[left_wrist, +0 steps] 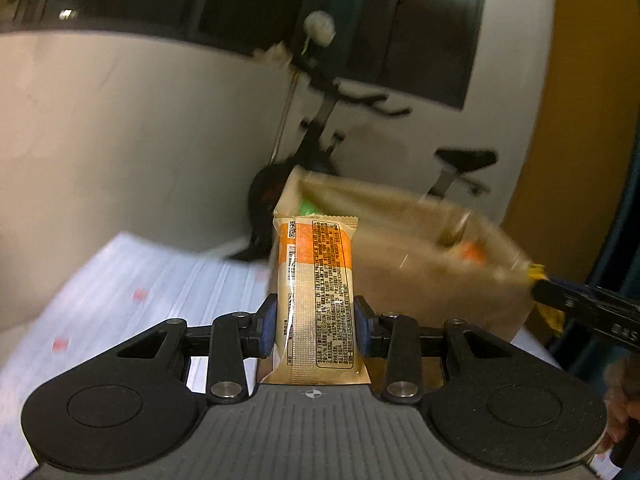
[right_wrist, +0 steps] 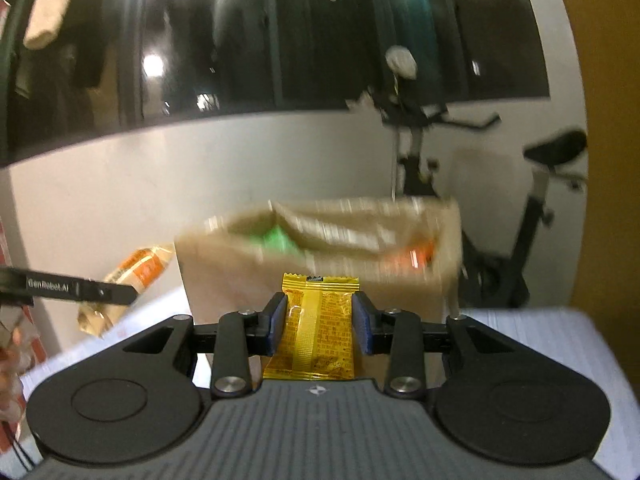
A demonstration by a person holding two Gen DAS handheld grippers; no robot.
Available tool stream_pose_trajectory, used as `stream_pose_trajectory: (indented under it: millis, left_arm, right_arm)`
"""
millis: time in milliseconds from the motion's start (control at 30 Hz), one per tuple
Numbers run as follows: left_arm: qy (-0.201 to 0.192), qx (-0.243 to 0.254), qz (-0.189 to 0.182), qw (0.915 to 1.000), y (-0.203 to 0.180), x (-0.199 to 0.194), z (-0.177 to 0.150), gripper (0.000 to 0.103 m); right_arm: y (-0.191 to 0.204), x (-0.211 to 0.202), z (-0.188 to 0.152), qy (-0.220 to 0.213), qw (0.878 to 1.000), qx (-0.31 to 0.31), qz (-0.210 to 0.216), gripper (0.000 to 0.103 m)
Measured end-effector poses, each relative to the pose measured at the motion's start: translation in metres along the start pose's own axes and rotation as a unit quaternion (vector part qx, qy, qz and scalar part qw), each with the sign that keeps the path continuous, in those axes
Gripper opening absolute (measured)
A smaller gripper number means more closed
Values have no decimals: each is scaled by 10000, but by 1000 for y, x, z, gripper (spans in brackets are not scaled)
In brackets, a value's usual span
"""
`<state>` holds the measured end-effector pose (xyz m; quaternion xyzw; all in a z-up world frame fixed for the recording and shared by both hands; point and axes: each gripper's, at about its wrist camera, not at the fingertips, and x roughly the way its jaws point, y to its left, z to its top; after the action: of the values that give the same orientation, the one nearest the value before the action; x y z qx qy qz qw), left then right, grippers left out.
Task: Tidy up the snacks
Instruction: 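Carry both packets over the box and open both tools to drop them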
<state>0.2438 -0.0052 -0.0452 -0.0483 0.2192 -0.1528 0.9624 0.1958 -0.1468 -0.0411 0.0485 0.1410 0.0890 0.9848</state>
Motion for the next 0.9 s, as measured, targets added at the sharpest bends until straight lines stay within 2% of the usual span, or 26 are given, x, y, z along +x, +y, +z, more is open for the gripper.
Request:
stream_pose_trajectory:
  millis: [133,300,500,700,800,900]
  left_arm:
    - [-311,159,-164,9993,-19,8,31,40]
    - [-400,235,-322,9984,-48,43,66,40]
    - [4,217,-382,9990,-76,106,82,40]
    - [447,315,-448,9975,-77,154,74,40]
    - [657,247,-492,9963,-71,166,64,40]
    - [898,434,-532,9936,-73,176,59,41]
  right_arm:
    - [-2,22,33,-102,9999,-33,71,38]
    - [-16,71,52,89,9996,206,-182,38]
    - [-39,110,48,510,9947,724,-522,38]
    - [-41,119,37,787,9928,761,-494,38]
    - [-39,123,31,910,9925,649,-494,39]
    - [-40,124,27,970,9921,603,-512,40]
